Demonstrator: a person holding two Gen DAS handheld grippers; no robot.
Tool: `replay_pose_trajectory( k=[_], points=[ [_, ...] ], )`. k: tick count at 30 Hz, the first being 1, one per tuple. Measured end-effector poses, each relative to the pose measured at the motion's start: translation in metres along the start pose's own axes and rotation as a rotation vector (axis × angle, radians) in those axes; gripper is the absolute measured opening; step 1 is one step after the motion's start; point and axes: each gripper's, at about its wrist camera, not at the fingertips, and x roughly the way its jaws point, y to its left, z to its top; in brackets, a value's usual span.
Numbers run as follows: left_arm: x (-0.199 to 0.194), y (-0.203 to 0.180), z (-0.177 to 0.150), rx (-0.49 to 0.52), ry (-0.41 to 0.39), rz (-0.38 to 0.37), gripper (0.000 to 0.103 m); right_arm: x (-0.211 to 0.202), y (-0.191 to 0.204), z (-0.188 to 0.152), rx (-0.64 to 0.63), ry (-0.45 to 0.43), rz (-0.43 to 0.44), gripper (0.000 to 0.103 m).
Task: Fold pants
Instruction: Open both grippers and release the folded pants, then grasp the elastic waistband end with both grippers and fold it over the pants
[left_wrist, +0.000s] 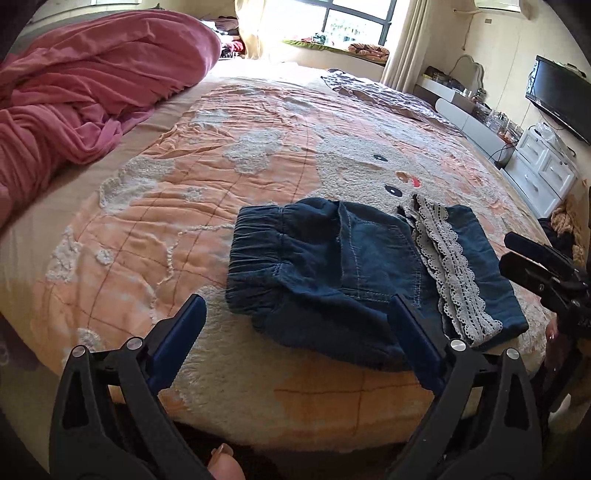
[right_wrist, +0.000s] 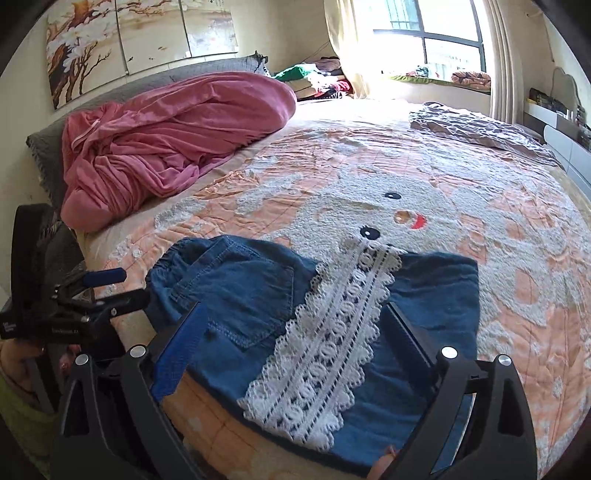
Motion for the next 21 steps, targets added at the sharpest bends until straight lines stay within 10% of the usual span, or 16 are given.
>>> replay_pose_trajectory(
  k=[21],
  points=[
    [0.024, 0.022, -0.011, -0.087, 0.044, -0.066, 0.093, 0.077, 0.026, 0.062, -0.121, 0.138, 0.049, 0.094]
  ],
)
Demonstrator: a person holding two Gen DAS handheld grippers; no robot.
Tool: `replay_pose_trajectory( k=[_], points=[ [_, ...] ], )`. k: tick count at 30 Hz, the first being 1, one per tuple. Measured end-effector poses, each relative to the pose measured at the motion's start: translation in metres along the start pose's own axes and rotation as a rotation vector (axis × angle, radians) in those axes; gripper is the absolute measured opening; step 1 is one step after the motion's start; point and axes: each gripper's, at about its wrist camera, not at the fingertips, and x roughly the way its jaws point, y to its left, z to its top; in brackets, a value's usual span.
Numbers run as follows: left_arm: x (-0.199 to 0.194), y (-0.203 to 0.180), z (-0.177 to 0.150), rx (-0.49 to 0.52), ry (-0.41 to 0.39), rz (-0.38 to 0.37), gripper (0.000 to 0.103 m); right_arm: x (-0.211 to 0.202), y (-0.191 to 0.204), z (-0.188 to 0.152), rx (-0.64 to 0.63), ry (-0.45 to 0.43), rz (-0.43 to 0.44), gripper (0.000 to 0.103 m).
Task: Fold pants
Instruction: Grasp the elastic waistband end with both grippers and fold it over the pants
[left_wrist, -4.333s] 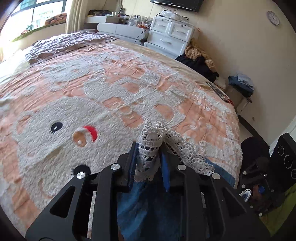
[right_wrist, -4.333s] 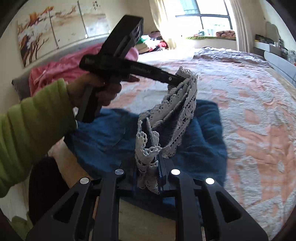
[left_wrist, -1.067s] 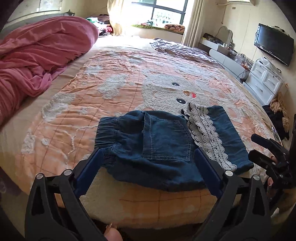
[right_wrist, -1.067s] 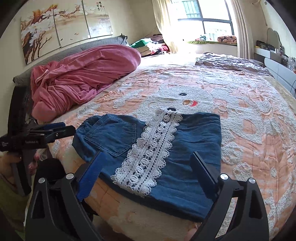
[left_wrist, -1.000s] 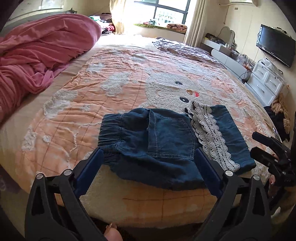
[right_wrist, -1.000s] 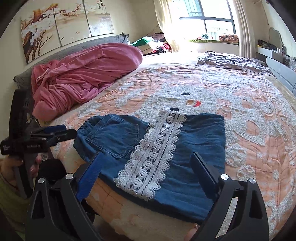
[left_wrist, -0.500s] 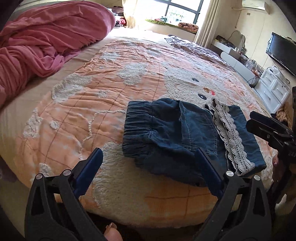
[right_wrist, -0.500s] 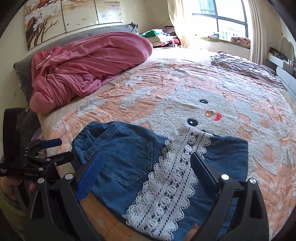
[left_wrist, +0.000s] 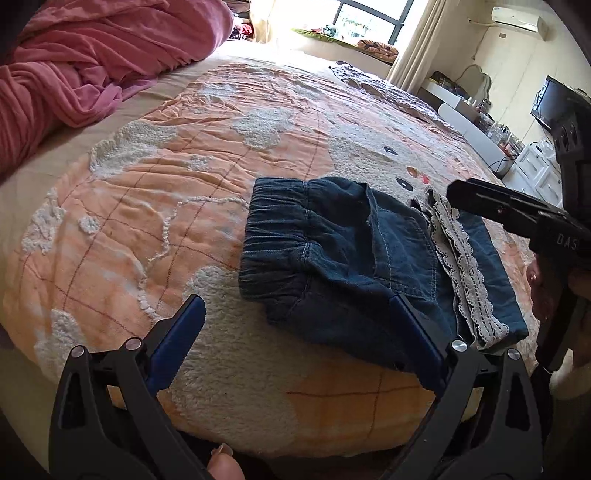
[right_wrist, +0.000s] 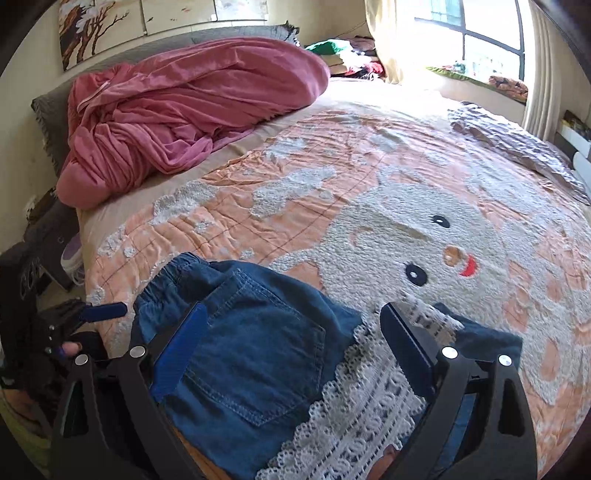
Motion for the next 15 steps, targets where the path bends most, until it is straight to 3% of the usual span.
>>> replay_pose_trajectory(
  k=[6, 15],
  points=[
    [0.015, 0.004, -0.008, -0.044, 0.032, -0.024, 0.093, 0.033, 0.015, 0.02, -0.062, 0.086, 0.058, 0.094],
    [0.016, 0.011, -0.008, -0.094, -0.001, -0.069, 0.093, 0.083, 0.046, 0.04, -0.13, 0.205, 0.186, 0.094]
  ],
)
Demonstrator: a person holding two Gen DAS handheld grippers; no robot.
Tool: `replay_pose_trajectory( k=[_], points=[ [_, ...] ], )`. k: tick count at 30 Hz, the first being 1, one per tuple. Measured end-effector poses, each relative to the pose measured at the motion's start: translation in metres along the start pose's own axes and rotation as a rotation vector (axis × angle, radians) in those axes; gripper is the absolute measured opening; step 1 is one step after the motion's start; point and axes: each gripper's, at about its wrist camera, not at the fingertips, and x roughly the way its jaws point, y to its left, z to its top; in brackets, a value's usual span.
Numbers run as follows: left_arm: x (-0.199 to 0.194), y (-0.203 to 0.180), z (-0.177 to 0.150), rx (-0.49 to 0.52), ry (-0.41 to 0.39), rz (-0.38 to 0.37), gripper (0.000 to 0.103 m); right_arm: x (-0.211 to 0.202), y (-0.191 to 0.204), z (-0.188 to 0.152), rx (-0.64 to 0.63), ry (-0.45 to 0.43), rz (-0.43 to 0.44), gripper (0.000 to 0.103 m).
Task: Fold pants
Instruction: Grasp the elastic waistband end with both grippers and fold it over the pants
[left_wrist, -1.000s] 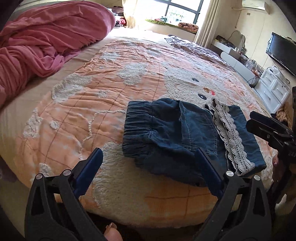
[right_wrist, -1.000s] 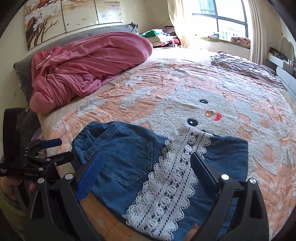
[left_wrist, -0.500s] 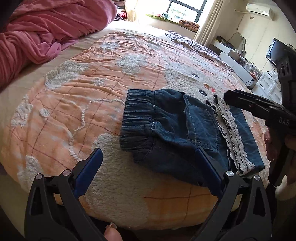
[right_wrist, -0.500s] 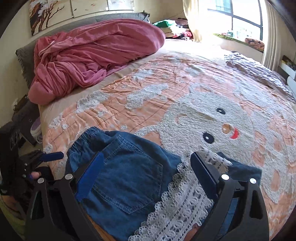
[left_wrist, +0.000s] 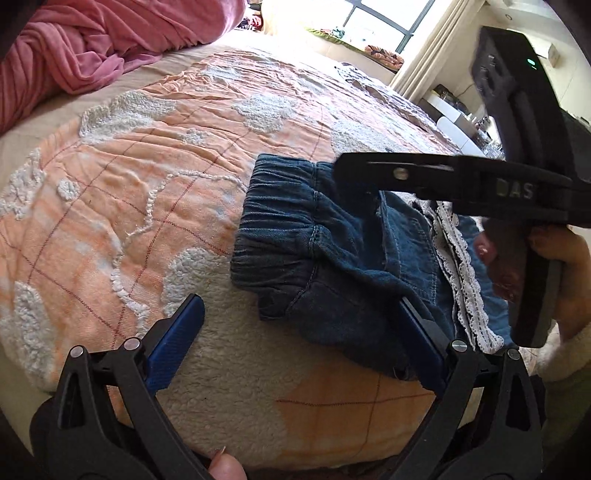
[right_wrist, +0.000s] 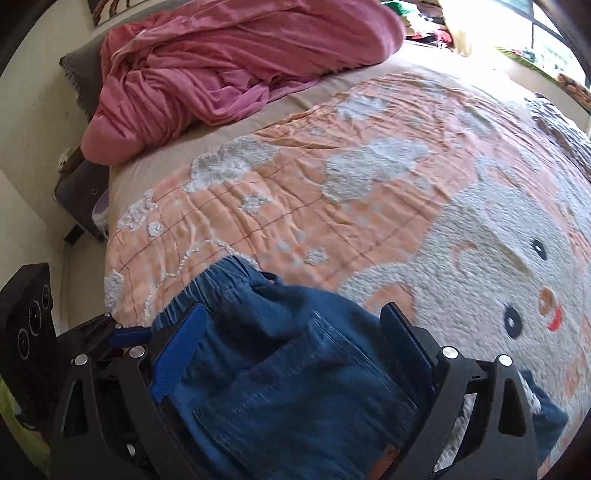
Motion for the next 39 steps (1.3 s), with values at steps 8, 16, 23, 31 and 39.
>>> replay_pose_trajectory(
  k=[8, 16, 23, 31, 39],
  points=[
    [0.001, 0.002, 0.001, -0.036, -0.03, -0.044, 0.093, 0.048, 0.028, 0.017, -0.132, 0.151, 0.087, 0.064],
    [0.001, 0.003, 0.003, -0.042, -0.074, -0.068, 0.093, 0.031, 0.008, 0.005, -0.053, 0.059, 0.21, 0.029],
    [0.003, -0.004, 0.012, -0.102, -0.048, -0.22, 0.071, -0.034, -0.011, -0.007, -0.042, -0.112, 0.304, 0.027],
    [-0.008, -0.045, 0.029, -0.091, -0.036, -0.315, 0.046, -0.092, -0.047, -0.032, -0.012, -0.242, 0.295, 0.027],
    [-0.012, -0.112, 0.026, 0.106, -0.08, -0.205, 0.046, -0.128, -0.087, -0.068, 0.02, -0.307, 0.261, 0.03]
  ],
)
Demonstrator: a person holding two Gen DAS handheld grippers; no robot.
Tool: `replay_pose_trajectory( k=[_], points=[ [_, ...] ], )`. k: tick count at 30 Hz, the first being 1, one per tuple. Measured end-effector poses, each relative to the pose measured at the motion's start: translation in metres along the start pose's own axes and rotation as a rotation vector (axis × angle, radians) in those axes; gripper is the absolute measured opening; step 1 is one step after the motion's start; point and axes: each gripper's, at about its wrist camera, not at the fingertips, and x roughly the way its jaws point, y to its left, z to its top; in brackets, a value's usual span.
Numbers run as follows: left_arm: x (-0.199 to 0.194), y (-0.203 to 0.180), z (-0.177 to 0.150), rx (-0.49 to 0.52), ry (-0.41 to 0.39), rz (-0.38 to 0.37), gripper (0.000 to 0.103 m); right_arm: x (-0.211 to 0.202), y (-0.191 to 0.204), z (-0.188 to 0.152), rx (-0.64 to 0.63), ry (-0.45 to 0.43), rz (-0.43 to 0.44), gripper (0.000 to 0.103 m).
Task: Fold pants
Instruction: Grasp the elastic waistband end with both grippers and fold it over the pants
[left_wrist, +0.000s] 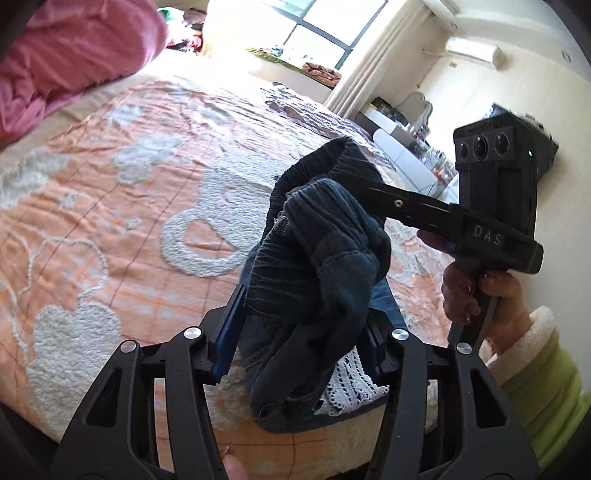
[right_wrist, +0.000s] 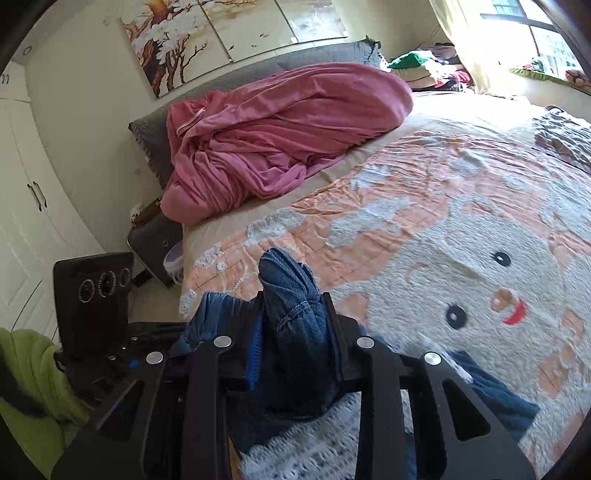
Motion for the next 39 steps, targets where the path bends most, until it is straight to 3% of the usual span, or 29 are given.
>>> replay_pose_trajectory(
  k=[4, 7, 8, 11, 15, 19, 24, 28, 31, 34, 39],
  points=[
    [0.014, -0.013, -0.006, 0.035, 0.023, 0.028, 0.046, -0.011, -0.017, -0.021, 0.05, -0.005, -0.028, 0.032],
    [0.023, -0.023, -0.011, 0.068, 0.027, 0.052, 0.046, -0.02, -0.027, -0.038, 0.1, -0.012, -0.066, 0.042],
    [0.024, -0.026, -0.013, 0.072, 0.028, 0.054, 0.046, -0.024, -0.031, -0.043, 0.13, -0.015, -0.073, 0.052],
    [0.029, -0.033, -0.011, 0.086, 0.018, 0.061, 0.046, -0.036, -0.044, -0.058, 0.227, -0.014, -0.072, 0.07],
    [0.032, -0.049, -0.011, 0.132, -0.008, 0.07, 0.046, -0.049, -0.059, -0.07, 0.368, -0.005, -0.071, 0.072],
    [0.037, -0.075, -0.016, 0.218, -0.037, 0.072, 0.05, -0.069, -0.062, -0.078, 0.442, -0.052, -0.067, 0.076],
    [0.043, -0.098, -0.034, 0.284, 0.016, -0.011, 0.062, -0.083, -0.066, -0.093, 0.523, -0.077, -0.098, 0.081],
    [0.053, -0.104, -0.057, 0.321, 0.097, -0.072, 0.065, -0.081, -0.067, -0.105, 0.554, -0.036, -0.168, 0.083],
    [0.041, -0.103, -0.068, 0.354, 0.1, -0.103, 0.066, -0.076, -0.066, -0.108, 0.561, -0.02, -0.178, 0.087],
    [0.02, -0.094, -0.063, 0.361, 0.044, -0.081, 0.067, -0.068, -0.061, -0.104, 0.541, -0.015, -0.162, 0.092],
    [0.017, -0.076, -0.047, 0.352, 0.003, 0.055, 0.068, -0.049, -0.058, -0.096, 0.555, 0.02, -0.154, 0.095]
  ],
)
